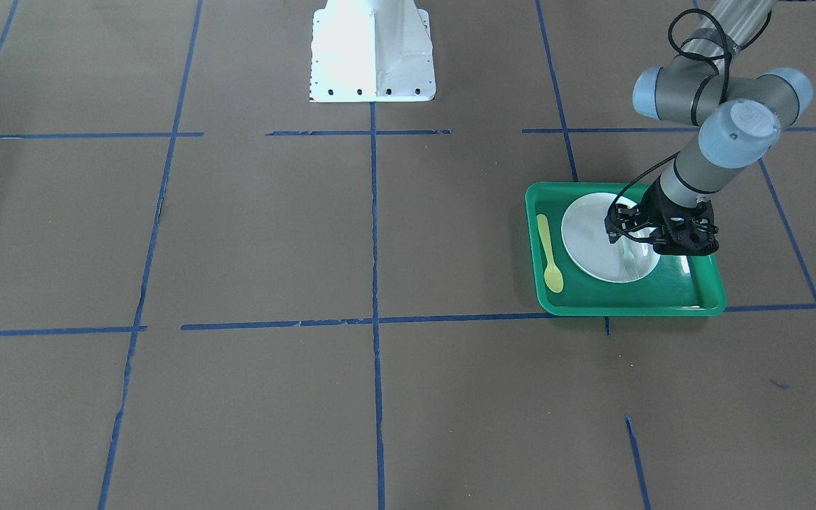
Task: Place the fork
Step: 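Lower the left gripper and close it on the fork handle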
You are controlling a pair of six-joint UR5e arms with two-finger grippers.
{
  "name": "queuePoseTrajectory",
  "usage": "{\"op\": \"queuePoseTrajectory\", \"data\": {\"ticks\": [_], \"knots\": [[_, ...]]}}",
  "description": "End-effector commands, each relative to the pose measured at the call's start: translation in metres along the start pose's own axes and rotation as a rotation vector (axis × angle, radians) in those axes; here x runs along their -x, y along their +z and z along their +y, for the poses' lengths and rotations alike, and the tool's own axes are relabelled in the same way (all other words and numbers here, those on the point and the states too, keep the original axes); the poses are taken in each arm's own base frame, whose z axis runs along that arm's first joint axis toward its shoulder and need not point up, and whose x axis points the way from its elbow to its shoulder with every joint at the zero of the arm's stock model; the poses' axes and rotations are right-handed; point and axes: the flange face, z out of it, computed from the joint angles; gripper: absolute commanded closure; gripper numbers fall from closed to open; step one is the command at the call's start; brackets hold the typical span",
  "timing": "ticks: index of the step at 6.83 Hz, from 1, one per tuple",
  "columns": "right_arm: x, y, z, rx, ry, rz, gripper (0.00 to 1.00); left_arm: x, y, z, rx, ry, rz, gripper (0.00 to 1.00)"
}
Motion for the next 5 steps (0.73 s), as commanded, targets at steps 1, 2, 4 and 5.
{"op": "queuePoseTrajectory", "data": {"ticks": [1,2,4,5], "knots": [[0.0,0.0,0.0,0.0,0.001,0.0,0.0,0.0003,0.006,0.0019,0.01,0.0,-0.004,0.27],[0.0,0.0,0.0,0.0,0.0,0.0,0.0,-0.0003,0.0065,0.0023,0.011,0.002,-0.004,0.28],[0.0,0.0,0.0,0.0,0.0,0.0,0.0,-0.0006,0.0111,0.0041,0.02,0.003,-0.007,0.3],[0.0,0.0,0.0,0.0,0.0,0.0,0.0,-0.001,0.0117,0.0046,0.022,0.003,-0.008,0.3]]}}
